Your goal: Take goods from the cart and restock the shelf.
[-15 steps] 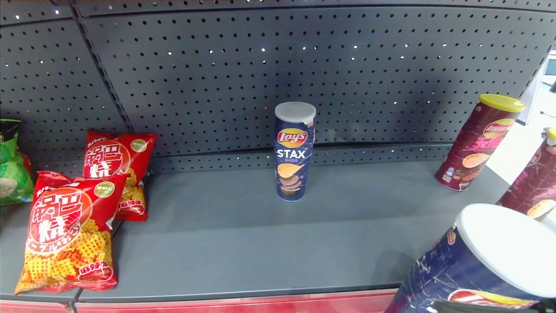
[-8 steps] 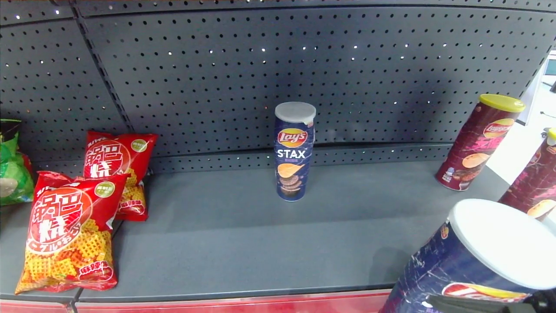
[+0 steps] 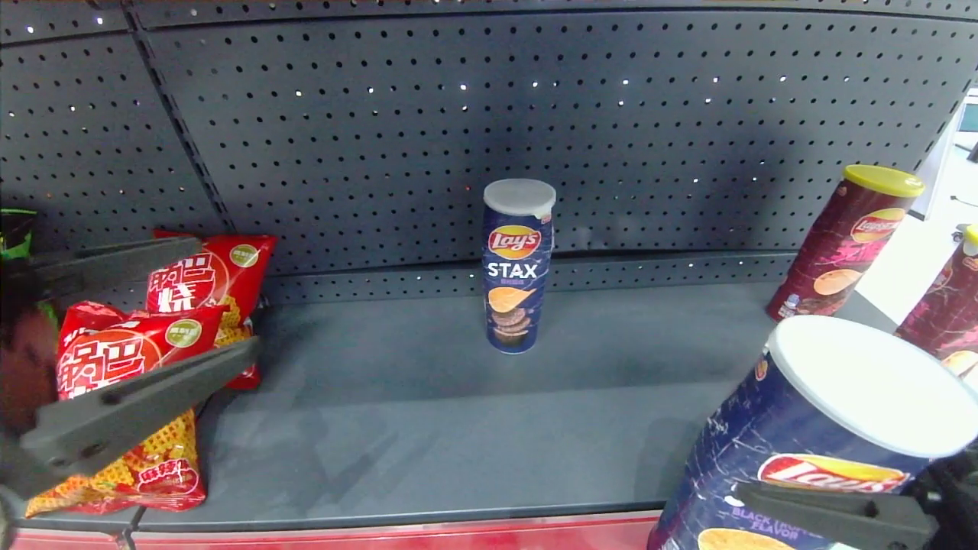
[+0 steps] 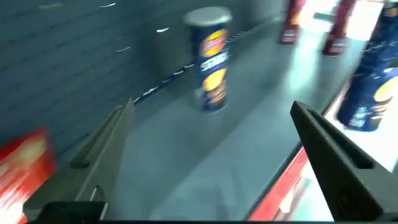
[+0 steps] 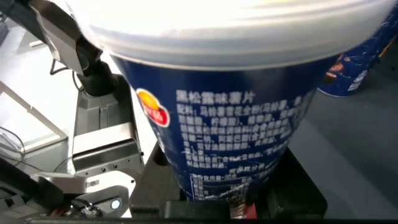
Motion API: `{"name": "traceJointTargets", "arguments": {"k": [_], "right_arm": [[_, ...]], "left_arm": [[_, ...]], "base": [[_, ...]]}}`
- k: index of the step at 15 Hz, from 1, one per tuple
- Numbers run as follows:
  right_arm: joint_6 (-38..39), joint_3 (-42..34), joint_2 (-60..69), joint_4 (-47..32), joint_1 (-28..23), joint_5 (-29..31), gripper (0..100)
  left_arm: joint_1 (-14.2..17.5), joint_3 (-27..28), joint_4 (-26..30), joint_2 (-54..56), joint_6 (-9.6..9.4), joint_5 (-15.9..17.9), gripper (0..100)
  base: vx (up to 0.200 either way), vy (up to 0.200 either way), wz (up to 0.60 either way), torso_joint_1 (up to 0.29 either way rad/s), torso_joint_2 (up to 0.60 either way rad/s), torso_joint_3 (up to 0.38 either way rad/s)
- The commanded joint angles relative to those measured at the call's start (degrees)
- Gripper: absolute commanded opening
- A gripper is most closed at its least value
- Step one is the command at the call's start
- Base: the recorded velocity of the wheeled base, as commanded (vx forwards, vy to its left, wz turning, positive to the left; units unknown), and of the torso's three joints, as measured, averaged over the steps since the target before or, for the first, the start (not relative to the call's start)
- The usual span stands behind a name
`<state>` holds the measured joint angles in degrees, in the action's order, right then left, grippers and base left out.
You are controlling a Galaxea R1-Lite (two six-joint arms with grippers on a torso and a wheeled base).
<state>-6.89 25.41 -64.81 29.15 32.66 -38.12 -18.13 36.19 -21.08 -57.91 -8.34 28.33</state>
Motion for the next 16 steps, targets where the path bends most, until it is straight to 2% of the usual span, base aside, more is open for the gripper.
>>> {"name": "traceJointTargets", "arguments": {"k": [1,2,4,5,11,16], "right_arm": [[-0.1,1.0,-1.6,0.1,0.0,0.0,0],[0.0,1.8,-2.0,0.0,0.0,-0.1,0],[0.2,4.0,-3.1,0.1,0.0,-0.2,0],[0.6,4.8,-3.7,0.1,0.0,-0.2,0],[1.0,7.5,-5.7,0.1,0.1,-0.3,0],[1.0,7.4,-5.8,0.1,0.1,-0.3,0]], "left_arm": [[-3.3,5.6,-5.4,-16.8,-0.36,5.3,100],[-3.4,6.6,-5.7,-18.9,-1.24,7.0,100],[-2.8,8.6,-6.0,-23.8,-6.52,10.2,100],[-2.5,10.0,-6.0,-25.9,-7.31,11.2,100],[-0.7,14.7,-6.4,-33.9,-7.48,12.6,100],[-3.4,25.2,-7.0,-43.2,-7.22,12.0,100]], "base": [[0.000,0.000,0.00,0.000,0.00,0.000],[0.000,0.000,0.00,0.000,0.00,0.000],[0.000,0.000,0.00,0.000,0.00,0.000],[0.000,0.000,0.00,0.000,0.00,0.000],[0.000,0.000,0.00,0.000,0.00,0.000],[0.000,0.000,0.00,0.000,0.00,0.000]]}}
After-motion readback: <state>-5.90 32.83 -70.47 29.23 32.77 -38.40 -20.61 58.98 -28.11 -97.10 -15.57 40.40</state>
